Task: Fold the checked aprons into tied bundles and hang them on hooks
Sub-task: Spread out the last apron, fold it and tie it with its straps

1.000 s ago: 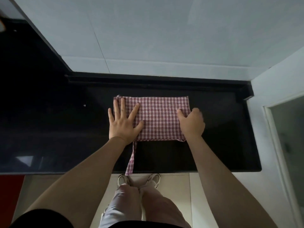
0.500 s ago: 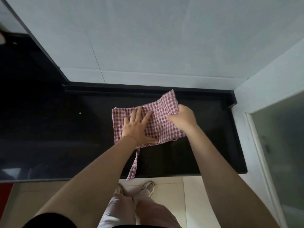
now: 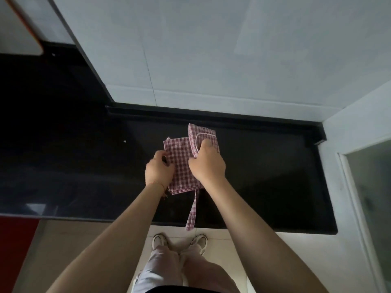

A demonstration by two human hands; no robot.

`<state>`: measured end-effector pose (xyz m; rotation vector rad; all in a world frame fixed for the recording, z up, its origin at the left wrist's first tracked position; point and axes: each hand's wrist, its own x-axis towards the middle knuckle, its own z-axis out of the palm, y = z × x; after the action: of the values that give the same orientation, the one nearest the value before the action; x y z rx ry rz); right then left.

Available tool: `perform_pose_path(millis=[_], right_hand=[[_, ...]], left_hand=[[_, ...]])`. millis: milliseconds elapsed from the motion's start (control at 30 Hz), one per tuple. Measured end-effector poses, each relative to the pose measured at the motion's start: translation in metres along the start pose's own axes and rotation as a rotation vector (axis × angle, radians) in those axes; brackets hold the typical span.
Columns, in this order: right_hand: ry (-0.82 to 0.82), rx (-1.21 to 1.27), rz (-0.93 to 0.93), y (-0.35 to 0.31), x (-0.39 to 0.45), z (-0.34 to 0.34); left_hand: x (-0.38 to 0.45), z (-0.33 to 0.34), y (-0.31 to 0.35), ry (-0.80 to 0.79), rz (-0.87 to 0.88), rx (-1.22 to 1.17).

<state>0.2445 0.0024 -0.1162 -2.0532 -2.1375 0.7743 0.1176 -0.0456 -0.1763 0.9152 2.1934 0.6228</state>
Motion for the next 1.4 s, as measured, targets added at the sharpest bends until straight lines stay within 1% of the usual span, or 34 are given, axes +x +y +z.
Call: perform_pose_path(millis=[67, 167, 267, 367, 433, 500, 567, 633, 667, 733, 767, 800, 833, 867, 900, 933, 967, 1033, 1100, 1200, 1267, 1300, 1367, 1400], right_hand=[[-0.018, -0.036, -0.079, -0.009, -0.006, 0.015], [-0.107, -0.078, -0.178, -0.008, -0.012, 0.031], [-0.201, -0.033, -0.214, 0.000, -0.008, 0.033], [-0.175, 0.013, -0.216, 0.003, -0.005, 0.030], [-0.109, 0.053, -0.203, -0.001, -0.008, 0.030], [-0.053, 0.058, -0.183, -0.005, -0.010, 0.031], [-0.049, 0.049, -0.153, -0.007, -0.010, 0.028], [-0.072, 0.038, -0.120, -0.004, -0.007, 0.018], [-0.071, 0.022, -0.110, -0.001, -0.004, 0.010], [-0.033, -0.001, -0.078, 0.007, 0.000, -0.009], [-0.003, -0.005, -0.052, 0.011, 0.002, -0.019], [0.024, -0.006, -0.021, 0.015, 0.004, -0.029], [0.047, -0.012, 0.008, 0.020, 0.006, -0.038], [0.061, -0.025, 0.028, 0.023, 0.007, -0.046], [0.066, -0.041, 0.041, 0.027, 0.008, -0.053], [0.066, -0.052, 0.050, 0.029, 0.009, -0.058], [0.062, -0.058, 0.058, 0.029, 0.009, -0.062], [0.060, -0.062, 0.045, 0.027, 0.007, -0.065], [0.072, -0.059, -0.006, 0.019, 0.002, -0.059], [0.056, -0.087, -0.111, 0.008, -0.006, -0.040], [0.046, -0.128, -0.141, 0.007, -0.009, -0.026], [0.050, -0.138, -0.144, 0.010, -0.010, -0.021], [0.068, -0.155, -0.155, 0.015, -0.010, -0.014], [0.078, -0.166, -0.163, 0.017, -0.010, -0.011]], left_hand=[[0.001, -0.002, -0.001, -0.042, 0.004, -0.099], [0.006, -0.006, -0.001, -0.108, 0.005, -0.153], [0.014, -0.011, 0.000, -0.198, -0.088, -0.298], [0.018, -0.011, 0.007, -0.279, -0.240, -0.475], [0.017, -0.006, 0.009, -0.291, -0.233, -0.458], [0.009, 0.001, 0.008, -0.319, -0.121, -0.405], [0.001, 0.006, 0.004, -0.337, 0.021, -0.342], [-0.002, 0.011, -0.004, -0.286, 0.145, -0.183], [-0.004, 0.011, -0.007, -0.225, 0.190, -0.063], [-0.011, 0.010, -0.006, -0.028, 0.289, 0.144], [-0.015, 0.011, -0.002, 0.067, 0.399, 0.215], [-0.018, 0.012, 0.003, 0.114, 0.537, 0.278], [-0.020, 0.016, 0.009, 0.085, 0.667, 0.358], [-0.021, 0.020, 0.014, -0.010, 0.756, 0.452], [-0.021, 0.026, 0.019, -0.125, 0.790, 0.551], [-0.020, 0.030, 0.023, -0.212, 0.771, 0.634], [-0.019, 0.034, 0.025, -0.256, 0.727, 0.684], [-0.018, 0.043, 0.026, -0.262, 0.636, 0.733], [-0.022, 0.050, 0.032, -0.231, 0.599, 0.745], [-0.025, 0.054, 0.045, -0.234, 0.516, 0.682], [-0.024, 0.051, 0.043, -0.259, 0.513, 0.573], [-0.024, 0.047, 0.038, -0.247, 0.513, 0.443], [-0.022, 0.035, 0.020, -0.150, 0.456, 0.156], [-0.021, 0.030, 0.011, -0.103, 0.408, 0.091]])
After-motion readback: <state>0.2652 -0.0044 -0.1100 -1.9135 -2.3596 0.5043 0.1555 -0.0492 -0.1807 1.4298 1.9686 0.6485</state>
